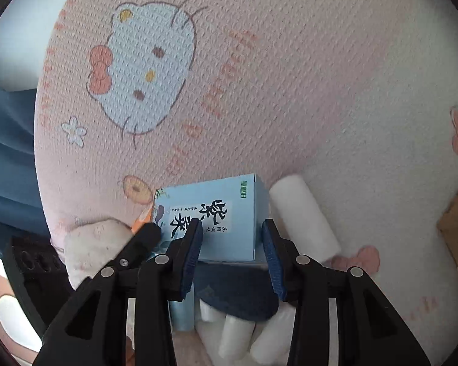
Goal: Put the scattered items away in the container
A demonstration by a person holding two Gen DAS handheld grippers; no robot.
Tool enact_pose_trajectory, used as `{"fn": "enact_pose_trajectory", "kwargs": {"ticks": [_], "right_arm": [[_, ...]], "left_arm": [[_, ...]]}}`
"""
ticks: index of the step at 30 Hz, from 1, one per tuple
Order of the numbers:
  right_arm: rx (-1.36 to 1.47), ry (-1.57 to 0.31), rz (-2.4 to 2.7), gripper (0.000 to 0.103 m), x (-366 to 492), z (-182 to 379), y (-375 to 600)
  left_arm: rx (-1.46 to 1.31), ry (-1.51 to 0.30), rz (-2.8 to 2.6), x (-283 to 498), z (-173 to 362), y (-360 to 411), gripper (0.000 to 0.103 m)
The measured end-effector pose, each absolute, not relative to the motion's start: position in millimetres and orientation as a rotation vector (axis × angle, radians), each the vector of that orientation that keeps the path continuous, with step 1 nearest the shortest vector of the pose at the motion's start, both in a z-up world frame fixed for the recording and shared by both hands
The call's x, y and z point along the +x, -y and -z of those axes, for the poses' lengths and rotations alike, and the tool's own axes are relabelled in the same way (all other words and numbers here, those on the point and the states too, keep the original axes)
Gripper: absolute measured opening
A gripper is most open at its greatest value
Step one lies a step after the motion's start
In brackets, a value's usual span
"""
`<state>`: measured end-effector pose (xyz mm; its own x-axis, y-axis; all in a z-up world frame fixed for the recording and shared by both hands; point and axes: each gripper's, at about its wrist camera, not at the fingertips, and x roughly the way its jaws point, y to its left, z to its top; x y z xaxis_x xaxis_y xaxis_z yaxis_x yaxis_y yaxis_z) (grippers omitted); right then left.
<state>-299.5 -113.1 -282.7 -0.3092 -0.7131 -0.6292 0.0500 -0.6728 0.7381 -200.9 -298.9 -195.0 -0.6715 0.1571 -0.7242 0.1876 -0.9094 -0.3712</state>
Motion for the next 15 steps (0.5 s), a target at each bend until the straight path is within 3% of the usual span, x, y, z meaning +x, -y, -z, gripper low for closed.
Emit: {"fn": "enact_pose_trajectory", "kwargs": {"ticks": [5, 12, 13, 15], "right_arm": [[1.399, 0.793, 2.061, 0.038, -283, 263, 111], [1.387, 0.749, 2.037, 0.038, -243, 251, 96], [1.384, 0.746, 2.035, 0.038, -235, 250, 95], [1.358, 0.772, 1.979, 0.034, -219, 247, 93]], "left_arm": [[1.234, -0.545, 2.803, -171, 178, 294, 0.035], [1.213, -0.675, 2.795, -126, 168, 302, 0.035], [1.217, -0.683, 2.813, -120, 167, 298, 0.03], [1.334, -0.882, 2.873, -110, 175, 285, 0.017]]}}
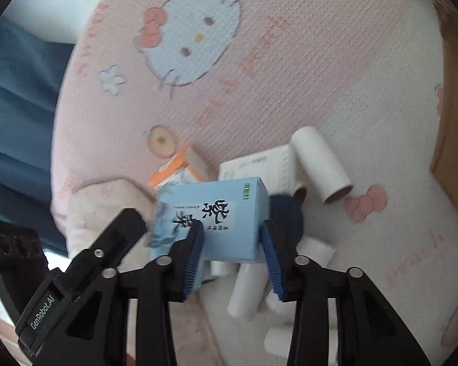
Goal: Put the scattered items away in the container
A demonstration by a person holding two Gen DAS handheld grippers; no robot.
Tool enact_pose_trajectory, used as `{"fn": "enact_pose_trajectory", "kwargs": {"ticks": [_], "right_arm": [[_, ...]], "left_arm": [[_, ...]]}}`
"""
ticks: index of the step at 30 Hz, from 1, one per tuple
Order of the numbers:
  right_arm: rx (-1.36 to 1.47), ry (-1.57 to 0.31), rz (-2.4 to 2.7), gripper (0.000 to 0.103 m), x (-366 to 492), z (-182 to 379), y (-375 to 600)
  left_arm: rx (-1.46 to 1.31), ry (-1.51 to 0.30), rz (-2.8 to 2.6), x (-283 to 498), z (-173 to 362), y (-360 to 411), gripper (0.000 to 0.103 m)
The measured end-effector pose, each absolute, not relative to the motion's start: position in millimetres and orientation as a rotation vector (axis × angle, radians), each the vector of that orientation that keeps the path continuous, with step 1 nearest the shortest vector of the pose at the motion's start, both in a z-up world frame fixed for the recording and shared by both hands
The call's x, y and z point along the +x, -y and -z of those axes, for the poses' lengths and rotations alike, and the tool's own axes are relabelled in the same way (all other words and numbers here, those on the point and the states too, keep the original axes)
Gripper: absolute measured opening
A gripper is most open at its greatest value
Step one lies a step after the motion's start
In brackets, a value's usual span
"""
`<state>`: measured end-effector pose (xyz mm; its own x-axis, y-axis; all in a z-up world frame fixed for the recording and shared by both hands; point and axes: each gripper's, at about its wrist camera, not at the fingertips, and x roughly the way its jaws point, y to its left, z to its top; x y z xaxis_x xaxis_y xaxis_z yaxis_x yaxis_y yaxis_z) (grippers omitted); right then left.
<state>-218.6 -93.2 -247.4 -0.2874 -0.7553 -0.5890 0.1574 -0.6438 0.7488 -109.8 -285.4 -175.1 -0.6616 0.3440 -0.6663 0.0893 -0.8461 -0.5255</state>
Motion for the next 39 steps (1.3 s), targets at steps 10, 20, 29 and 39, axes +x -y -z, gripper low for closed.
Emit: {"fn": "enact_pose_trajectory", "kwargs": {"ticks": [10, 20, 29, 39], "right_arm": [[1.36, 0.76, 2.071, 0.013, -141, 237, 49], [1.373, 0.739, 2.098, 0.013, -116, 245, 39], [1.525, 0.629, 2.047, 0.016, -77, 280, 79], [1.63, 0.475, 1.972, 0.073, -51, 323, 134]], "left_arm": [[-1.335, 0.814, -2.697, -42, 203, 260, 0.011], [-1.472, 0.849, -2.734, 8, 226, 294, 0.014], [-1.608, 0.649, -2.842, 38, 237, 323, 0.064], [-1.837, 0.747, -2.716, 35, 293, 361, 0.064]]}}
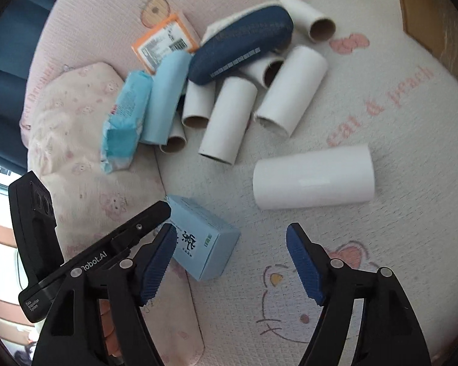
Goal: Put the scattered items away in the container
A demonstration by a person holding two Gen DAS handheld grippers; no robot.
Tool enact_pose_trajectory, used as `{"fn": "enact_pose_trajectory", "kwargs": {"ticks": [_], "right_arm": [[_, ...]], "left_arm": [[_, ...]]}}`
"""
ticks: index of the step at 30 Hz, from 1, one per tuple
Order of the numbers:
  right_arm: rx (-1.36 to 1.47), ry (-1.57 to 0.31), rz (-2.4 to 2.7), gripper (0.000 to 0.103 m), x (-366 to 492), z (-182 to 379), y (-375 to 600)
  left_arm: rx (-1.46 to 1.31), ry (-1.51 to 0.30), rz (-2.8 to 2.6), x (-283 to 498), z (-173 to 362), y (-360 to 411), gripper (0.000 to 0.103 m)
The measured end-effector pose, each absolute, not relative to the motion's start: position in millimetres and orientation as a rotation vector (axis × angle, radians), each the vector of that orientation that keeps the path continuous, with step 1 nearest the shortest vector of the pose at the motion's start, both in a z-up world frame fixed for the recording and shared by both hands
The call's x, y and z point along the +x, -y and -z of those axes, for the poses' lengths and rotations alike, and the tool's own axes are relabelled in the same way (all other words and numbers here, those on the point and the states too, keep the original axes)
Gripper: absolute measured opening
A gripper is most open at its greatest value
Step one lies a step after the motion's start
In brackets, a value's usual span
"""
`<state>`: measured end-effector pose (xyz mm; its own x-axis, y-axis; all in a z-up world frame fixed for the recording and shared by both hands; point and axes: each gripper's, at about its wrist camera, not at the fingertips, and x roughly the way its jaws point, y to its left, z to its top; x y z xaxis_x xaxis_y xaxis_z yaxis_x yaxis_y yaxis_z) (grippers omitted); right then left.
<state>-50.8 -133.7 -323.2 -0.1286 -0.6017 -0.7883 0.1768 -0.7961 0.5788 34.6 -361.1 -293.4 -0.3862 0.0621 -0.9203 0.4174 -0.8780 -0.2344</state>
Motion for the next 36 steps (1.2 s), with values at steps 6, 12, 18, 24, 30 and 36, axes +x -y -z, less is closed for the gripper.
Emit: {"fn": "enact_pose_trajectory", "kwargs": {"ticks": [6, 12, 18, 24, 30, 36], "right_arm": [[1.732, 0.46, 1.863, 0.072, -41, 349, 147], [1.731, 0.491, 1.797, 0.038, -40, 357, 151], [1.736, 0.385, 1.862, 0.037, -36, 347, 139], [1.635, 0.212, 1.991, 0.037, -39, 326, 130], [1.663, 0.332, 2.006, 0.037, -53, 331, 106], [1.691, 0.536, 2.005, 0.037, -55, 330, 80]], "left_arm": [[1.594, -0.675, 2.352, 30, 302, 361, 0.064], [1.682, -0.677, 2.405, 32, 304, 341, 0.063], [1.707, -0.829, 2.389, 36, 310, 334, 0.063], [1.714, -1.02, 2.38, 36, 315, 329, 0.062], [1.736, -1.1, 2.385, 33, 316, 317, 0.062], [1.728, -1.058, 2.365, 47, 314, 321, 0.062]]}}
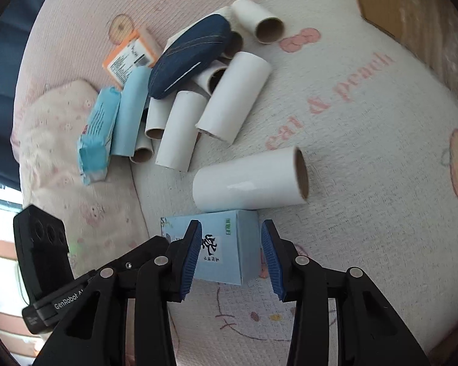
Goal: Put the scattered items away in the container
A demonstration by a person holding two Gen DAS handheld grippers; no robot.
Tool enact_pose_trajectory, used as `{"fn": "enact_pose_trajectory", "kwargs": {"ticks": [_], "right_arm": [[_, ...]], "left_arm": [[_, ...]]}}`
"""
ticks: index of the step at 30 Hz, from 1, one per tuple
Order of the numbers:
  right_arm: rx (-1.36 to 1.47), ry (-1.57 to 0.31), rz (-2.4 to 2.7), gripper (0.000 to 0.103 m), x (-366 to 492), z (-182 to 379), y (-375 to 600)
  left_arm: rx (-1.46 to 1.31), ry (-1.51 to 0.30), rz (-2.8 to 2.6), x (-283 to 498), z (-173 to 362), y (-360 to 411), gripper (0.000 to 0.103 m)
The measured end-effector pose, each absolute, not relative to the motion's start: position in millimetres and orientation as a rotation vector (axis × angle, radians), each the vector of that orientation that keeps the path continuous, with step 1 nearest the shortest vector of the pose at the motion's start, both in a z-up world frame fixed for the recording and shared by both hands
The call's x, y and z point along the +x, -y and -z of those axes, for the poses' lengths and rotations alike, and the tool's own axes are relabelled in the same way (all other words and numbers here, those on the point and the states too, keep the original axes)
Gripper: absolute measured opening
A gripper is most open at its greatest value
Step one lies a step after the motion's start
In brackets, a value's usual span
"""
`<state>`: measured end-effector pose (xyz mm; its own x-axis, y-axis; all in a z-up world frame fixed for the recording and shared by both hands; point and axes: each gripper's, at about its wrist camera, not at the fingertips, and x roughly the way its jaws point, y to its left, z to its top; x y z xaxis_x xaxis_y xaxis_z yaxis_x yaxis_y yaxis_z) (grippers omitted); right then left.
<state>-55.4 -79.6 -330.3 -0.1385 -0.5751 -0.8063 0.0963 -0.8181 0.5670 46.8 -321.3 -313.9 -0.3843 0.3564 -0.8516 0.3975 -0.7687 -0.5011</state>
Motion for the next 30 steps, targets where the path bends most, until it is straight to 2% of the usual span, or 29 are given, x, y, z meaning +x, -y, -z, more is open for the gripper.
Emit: {"fn": "enact_pose_trajectory", "kwargs": {"ticks": [6, 8, 11, 17, 19, 21, 23, 30], "right_arm": [[1.762, 0.554, 1.906, 0.038, -50, 346, 95], [1.759, 0.556, 1.895, 0.038, -49, 349, 97], [1.76, 0.555, 1.915, 0.038, -49, 353, 97], [1.744, 0.569, 1.921, 0.04, -52, 360, 95], [1.74, 0.569, 1.918, 0.044, -54, 363, 96], [1.75, 0.581, 1.892, 0.053, -56, 369, 97], [1.752, 0.614, 1.871, 0.056, -58, 373, 97], [1.728, 0.585, 1.913, 0.055, -57, 366, 95]], "left_arm": [[1.745, -1.074, 2.358, 54, 322, 321, 0.062], [1.741, -1.077, 2.385, 53, 323, 318, 0.051], [1.743, -1.032, 2.402, 52, 326, 314, 0.045], [1.701, -1.08, 2.409, 52, 332, 315, 0.045], [1.696, -1.069, 2.427, 52, 333, 313, 0.047], [1.705, -1.065, 2.433, 49, 336, 311, 0.053], [1.708, -1.088, 2.427, 47, 338, 311, 0.056], [1.705, -1.135, 2.417, 47, 334, 308, 0.054]]}}
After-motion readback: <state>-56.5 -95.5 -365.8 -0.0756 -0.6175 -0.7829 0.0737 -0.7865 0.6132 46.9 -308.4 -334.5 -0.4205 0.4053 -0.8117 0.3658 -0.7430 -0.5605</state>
